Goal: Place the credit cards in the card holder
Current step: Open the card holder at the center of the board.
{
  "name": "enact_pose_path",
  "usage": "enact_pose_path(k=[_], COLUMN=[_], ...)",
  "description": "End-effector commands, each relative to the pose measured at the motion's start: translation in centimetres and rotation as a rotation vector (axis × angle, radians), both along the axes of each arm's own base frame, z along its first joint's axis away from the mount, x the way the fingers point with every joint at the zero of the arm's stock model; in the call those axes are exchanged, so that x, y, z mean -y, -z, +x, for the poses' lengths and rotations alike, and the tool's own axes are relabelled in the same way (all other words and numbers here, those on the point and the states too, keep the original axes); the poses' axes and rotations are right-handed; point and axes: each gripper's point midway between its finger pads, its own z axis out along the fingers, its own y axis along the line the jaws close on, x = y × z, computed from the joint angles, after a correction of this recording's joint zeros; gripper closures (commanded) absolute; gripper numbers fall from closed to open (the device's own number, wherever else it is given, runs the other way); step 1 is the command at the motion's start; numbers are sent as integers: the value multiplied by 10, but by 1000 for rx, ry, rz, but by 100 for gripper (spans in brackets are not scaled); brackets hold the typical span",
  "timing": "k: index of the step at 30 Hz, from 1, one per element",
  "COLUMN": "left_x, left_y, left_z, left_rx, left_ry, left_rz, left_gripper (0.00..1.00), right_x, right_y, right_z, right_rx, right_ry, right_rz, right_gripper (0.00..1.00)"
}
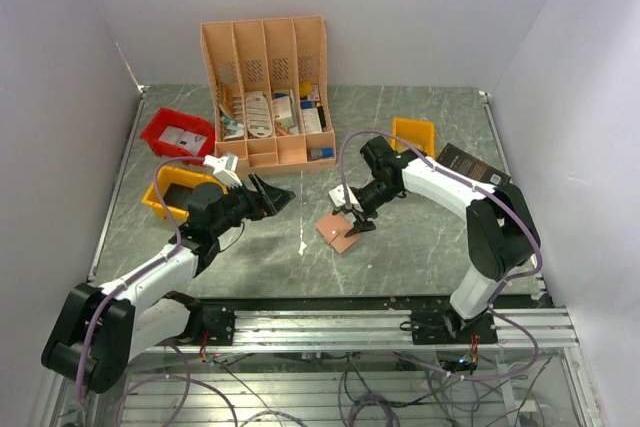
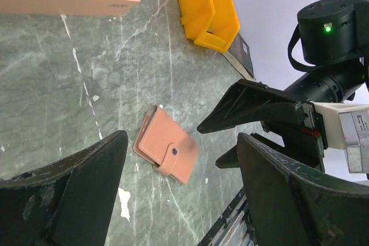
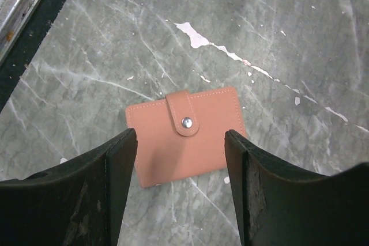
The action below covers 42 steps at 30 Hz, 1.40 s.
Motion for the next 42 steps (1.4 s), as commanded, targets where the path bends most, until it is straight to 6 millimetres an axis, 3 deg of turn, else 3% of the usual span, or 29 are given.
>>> enact_pose_path(k=[1, 25, 42], left_x=[9, 49, 72], left_y=[-8, 32, 47], left_z=[0, -5, -8], left_rx=[35, -57, -89], left_ry=[29, 103, 148], left_rz=[-38, 12, 13], left_gripper=[12, 14, 16], right_x=[0, -6, -15], right_y=[-5, 9, 15], right_z=[5, -4, -6], right_rx=[63, 121, 144], right_ry=[-13, -77, -102], right_rz=[17, -39, -71], right_gripper=[38, 44, 46])
